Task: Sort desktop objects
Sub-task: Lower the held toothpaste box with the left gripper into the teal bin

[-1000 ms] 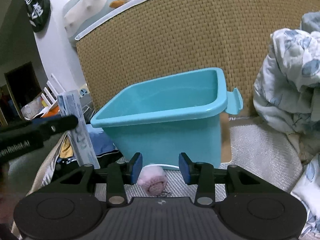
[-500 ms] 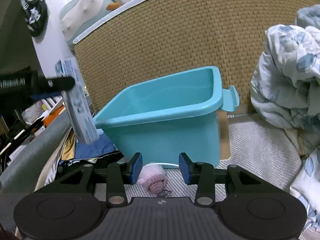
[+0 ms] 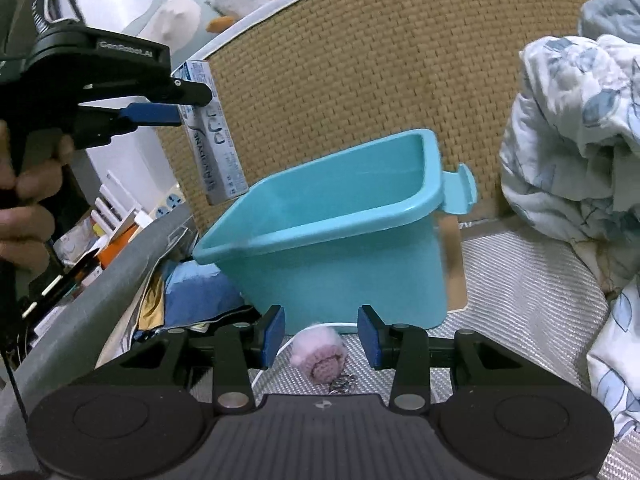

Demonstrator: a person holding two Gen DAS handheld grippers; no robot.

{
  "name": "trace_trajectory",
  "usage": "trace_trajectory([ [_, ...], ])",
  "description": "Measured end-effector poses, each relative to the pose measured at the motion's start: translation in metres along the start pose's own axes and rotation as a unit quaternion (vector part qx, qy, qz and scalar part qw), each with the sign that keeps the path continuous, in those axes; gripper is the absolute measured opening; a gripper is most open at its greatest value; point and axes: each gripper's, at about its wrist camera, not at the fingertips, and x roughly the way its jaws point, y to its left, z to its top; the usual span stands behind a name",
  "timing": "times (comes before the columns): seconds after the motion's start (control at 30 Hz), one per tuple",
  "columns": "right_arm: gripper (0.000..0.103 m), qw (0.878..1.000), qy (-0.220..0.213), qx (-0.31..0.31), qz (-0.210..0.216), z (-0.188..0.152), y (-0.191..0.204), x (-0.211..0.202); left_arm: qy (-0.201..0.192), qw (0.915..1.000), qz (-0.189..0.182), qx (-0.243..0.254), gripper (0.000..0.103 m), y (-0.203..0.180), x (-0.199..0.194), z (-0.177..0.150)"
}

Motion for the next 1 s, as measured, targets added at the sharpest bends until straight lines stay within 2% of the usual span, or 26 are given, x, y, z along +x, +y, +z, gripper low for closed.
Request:
trace_trajectory([
  [0.13, 0.044, 1.0, -0.005, 0.014, 0.008, 0.004, -0.003, -0.003, 0.017, 0.9996, 0.005, -0.023, 0.032, 0.001, 0.019, 0.004],
  [0.4, 0.044, 1.0, -0.006, 0.007, 0.013, 0.006, 0.0, -0.003, 0.066, 0.9954, 0.037, -0.058, 0.032, 0.012, 0.06, -0.002],
  [0.53, 0.044, 1.0, 0.0, 0.015, 0.015, 0.006, -0.001, -0.001, 0.077, 0.9933, 0.055, -0.066, 0.032, 0.017, 0.069, -0.008],
  [0.8, 0.044, 1.0, 0.004, 0.011, 0.017, 0.004, 0.0, 0.001, 0.106, 0.9895, 0.062, -0.076, 0.032, 0.028, 0.085, -0.016],
  [1.0, 0.044, 1.0, 0.01, 0.008, 0.021, 0.003, 0.002, 0.003, 0.145, 0.9854, 0.056, -0.069, 0.032, 0.034, 0.103, -0.019],
])
